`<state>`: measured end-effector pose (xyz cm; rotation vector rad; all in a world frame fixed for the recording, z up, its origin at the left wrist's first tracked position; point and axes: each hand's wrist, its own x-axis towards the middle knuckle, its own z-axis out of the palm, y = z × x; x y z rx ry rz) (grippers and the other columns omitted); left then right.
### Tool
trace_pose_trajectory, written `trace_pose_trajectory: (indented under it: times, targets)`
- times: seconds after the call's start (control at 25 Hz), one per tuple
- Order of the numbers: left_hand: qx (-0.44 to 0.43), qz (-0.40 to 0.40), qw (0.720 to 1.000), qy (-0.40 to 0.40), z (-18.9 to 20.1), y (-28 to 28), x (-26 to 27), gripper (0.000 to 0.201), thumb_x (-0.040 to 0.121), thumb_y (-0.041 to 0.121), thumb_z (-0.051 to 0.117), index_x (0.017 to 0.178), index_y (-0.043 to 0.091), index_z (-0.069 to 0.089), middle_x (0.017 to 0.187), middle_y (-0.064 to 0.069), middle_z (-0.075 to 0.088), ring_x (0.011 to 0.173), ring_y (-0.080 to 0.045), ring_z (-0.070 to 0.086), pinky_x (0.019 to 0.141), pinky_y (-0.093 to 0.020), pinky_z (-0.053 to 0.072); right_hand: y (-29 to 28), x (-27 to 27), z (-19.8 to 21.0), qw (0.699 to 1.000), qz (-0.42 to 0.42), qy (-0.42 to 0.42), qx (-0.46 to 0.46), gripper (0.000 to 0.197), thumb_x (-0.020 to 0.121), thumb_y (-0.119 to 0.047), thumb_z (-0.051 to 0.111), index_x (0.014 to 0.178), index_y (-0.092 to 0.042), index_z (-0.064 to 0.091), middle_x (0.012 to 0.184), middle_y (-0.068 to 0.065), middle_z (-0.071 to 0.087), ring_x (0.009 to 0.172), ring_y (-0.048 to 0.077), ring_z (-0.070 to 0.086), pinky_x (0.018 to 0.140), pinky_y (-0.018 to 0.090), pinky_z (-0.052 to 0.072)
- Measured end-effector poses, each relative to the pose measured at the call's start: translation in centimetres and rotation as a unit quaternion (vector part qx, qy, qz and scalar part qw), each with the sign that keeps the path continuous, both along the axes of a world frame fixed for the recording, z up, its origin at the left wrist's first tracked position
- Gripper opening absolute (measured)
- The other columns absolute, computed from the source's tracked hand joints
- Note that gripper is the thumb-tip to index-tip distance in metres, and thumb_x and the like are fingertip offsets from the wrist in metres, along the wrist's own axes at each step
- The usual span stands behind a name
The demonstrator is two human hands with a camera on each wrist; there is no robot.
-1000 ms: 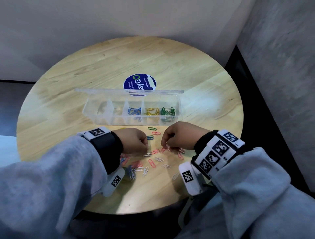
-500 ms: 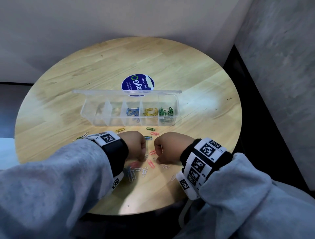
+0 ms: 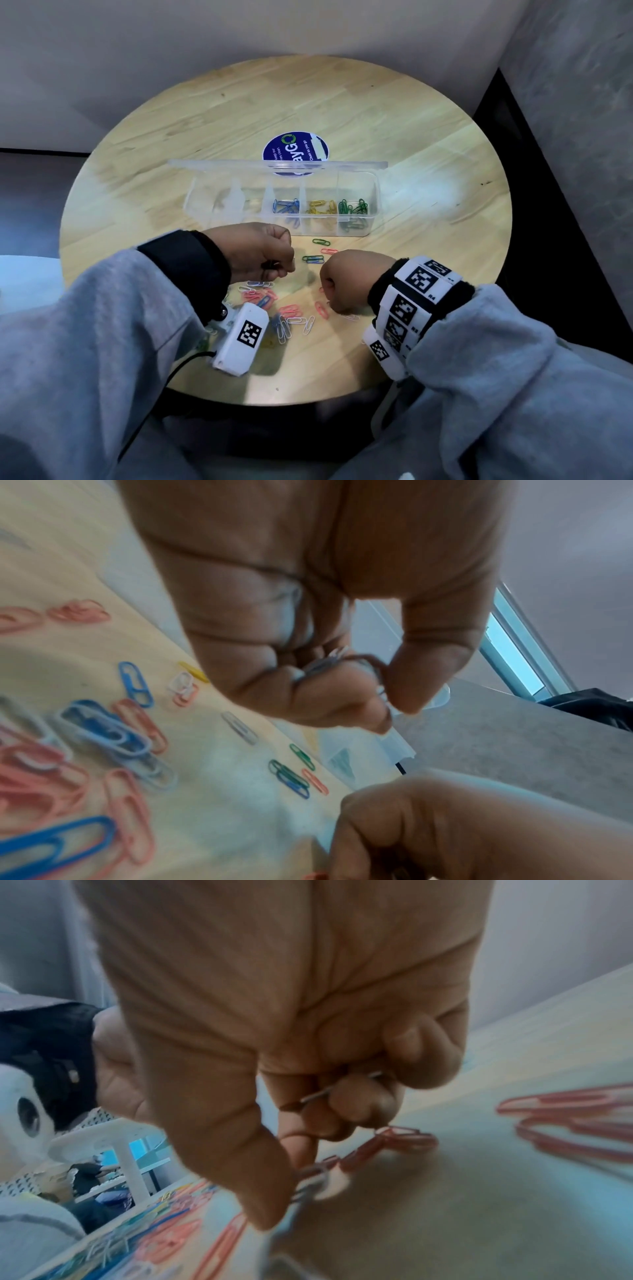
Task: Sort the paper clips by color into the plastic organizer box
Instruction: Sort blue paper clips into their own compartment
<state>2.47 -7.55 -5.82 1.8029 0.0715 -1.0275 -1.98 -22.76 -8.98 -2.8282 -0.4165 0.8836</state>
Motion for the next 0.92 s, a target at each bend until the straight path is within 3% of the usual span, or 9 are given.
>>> trace_pose_trajectory:
  times: [0.12,0.2,0.28,0.44,0.52,0.6,0.64,0.76,0.92]
  targets:
    - [-0.041,0.029,0.999,0.018,0.3,0.3,-0.3,0.02,0.062,-0.007,0.049,0.061,0.01,0.039,0.047,-0.006,0.055,0.033,-0.009,0.047,0.034,-0.012,0.036,-1.5,0.1,1.5,0.995,-0.058,0.021,0.075,0.011,0.078,-0.012,0.058,0.07,-0.019,0.056,0.075,-0.003,0.059,0.067,0.015,0.052,0.051,0.023,0.036]
    - [-0.06,0.045,0.997,0.036,0.4,0.2,-0.6,0.016,0.062,-0.004,0.048,0.064,0.011,0.044,0.049,-0.006,0.057,0.037,-0.01,0.049,0.036,-0.013,0.038,-3.1,0.2,2.6,0.986,-0.101,0.03,0.128,0.019,0.078,-0.011,0.061,0.066,-0.02,0.05,0.067,-0.005,0.056,0.059,0.009,0.05,0.053,0.022,0.038]
    - [-0.058,0.037,0.997,0.038,0.4,-0.1,-0.9,0.016,0.062,-0.001,0.049,0.066,0.014,0.044,0.05,-0.005,0.057,0.038,-0.009,0.048,0.036,-0.014,0.036,-4.4,-0.1,2.8,0.974,-0.146,0.049,0.164,0.018,0.079,-0.011,0.062,0.067,-0.019,0.052,0.063,-0.004,0.057,0.056,0.012,0.053,0.056,0.022,0.043]
    - [-0.027,0.021,0.999,-0.002,0.1,-1.4,-1.4,0.025,0.086,-0.004,0.047,0.072,0.017,0.044,0.05,-0.002,0.054,0.038,-0.007,0.045,0.038,-0.015,0.032,-5.3,-0.8,2.2,0.958,-0.194,0.101,0.187,0.015,0.082,-0.009,0.059,0.074,-0.019,0.066,0.063,-0.001,0.064,0.058,0.014,0.058,0.064,0.022,0.051]
    - [-0.006,0.012,1.0,-0.023,0.1,-2.0,-1.6,0.02,0.088,0.002,0.052,0.077,0.018,0.049,0.055,-0.001,0.05,0.041,-0.006,0.041,0.041,-0.015,0.031,-5.4,-0.9,2.1,0.952,-0.207,0.122,0.191,0.019,0.083,-0.006,0.055,0.072,-0.016,0.067,0.062,-0.001,0.066,0.057,0.014,0.06,0.067,0.022,0.053]
    - [0.063,-0.049,0.995,-0.063,0.0,-2.2,-1.9,0.011,0.086,0.01,0.06,0.082,0.019,0.054,0.061,0.001,0.046,0.048,-0.008,0.038,0.047,-0.018,0.03,-5.3,-1.1,2.1,0.951,-0.208,0.137,0.185,0.023,0.085,-0.004,0.049,0.066,-0.013,0.061,0.062,0.001,0.065,0.057,0.015,0.059,0.063,0.021,0.051]
    - [0.118,-0.102,0.983,-0.098,-0.2,-2.3,-2.1,0.008,0.083,0.016,0.065,0.085,0.018,0.058,0.064,0.002,0.047,0.053,-0.009,0.039,0.051,-0.02,0.032,-5.2,-1.2,2.2,0.954,-0.198,0.138,0.175,0.023,0.085,-0.004,0.047,0.065,-0.014,0.056,0.066,0.002,0.065,0.058,0.016,0.059,0.061,0.021,0.049]
    - [0.261,-0.247,0.914,-0.187,-0.8,-2.4,-2.9,0.022,0.075,0.035,0.072,0.092,0.023,0.064,0.068,0.011,0.057,0.066,-0.009,0.051,0.06,-0.022,0.037,-4.8,-1.6,2.4,0.975,-0.141,0.121,0.125,0.016,0.079,-0.006,0.051,0.07,-0.019,0.05,0.073,-0.001,0.064,0.063,0.012,0.057,0.061,0.024,0.043]
    - [0.33,-0.311,0.868,-0.203,-1.7,-2.9,-3.8,0.022,0.071,0.039,0.074,0.084,0.027,0.061,0.068,0.012,0.056,0.071,-0.008,0.054,0.056,-0.019,0.036,-4.0,-2.1,2.1,0.993,-0.073,0.091,0.032,0.025,0.071,-0.01,0.06,0.089,-0.025,0.051,0.074,-0.009,0.052,0.067,0.014,0.049,0.061,0.028,0.04]
